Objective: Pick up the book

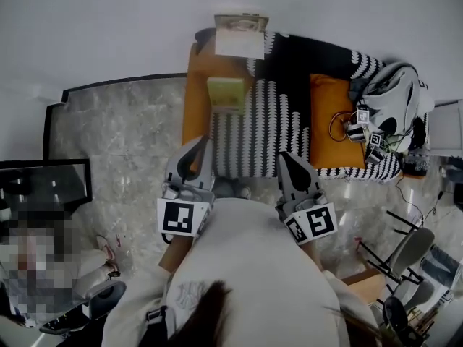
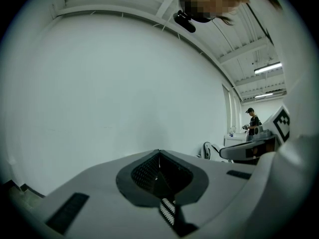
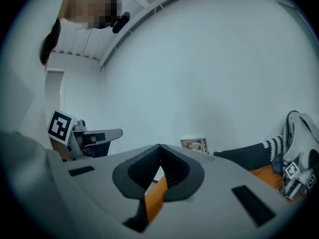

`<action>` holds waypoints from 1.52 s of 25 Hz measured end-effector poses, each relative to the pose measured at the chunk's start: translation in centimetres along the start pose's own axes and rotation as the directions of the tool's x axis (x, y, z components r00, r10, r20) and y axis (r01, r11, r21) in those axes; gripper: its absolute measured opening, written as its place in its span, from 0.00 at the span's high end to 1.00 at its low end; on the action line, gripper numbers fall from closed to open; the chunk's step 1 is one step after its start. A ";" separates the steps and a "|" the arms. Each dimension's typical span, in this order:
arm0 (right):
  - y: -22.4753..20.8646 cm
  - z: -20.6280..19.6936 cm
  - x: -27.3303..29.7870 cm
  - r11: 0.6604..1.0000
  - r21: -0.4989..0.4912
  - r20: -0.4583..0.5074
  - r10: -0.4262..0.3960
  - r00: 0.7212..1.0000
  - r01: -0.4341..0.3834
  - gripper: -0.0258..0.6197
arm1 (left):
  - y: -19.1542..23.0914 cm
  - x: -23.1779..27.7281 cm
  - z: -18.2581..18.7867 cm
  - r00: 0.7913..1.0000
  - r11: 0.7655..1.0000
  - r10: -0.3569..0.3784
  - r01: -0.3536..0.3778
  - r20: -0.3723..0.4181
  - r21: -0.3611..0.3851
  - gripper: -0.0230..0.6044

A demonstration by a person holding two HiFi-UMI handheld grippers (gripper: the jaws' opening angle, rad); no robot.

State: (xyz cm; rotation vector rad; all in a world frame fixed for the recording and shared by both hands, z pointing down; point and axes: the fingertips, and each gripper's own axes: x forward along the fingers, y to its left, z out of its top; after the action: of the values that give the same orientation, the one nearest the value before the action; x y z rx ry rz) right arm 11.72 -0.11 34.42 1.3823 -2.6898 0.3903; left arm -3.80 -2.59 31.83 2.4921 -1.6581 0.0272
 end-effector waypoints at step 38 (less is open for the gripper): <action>-4.0 3.8 11.9 0.999 -0.010 -0.019 0.032 0.999 -0.032 0.94 | 7.8 9.9 0.5 1.000 1.000 -0.003 0.003 -0.021 0.003 0.95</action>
State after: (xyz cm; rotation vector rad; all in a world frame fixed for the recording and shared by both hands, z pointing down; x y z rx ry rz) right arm 8.13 -12.66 33.85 1.3274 -2.6979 0.3891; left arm -7.12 -14.68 33.21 2.4878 -1.6473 0.0547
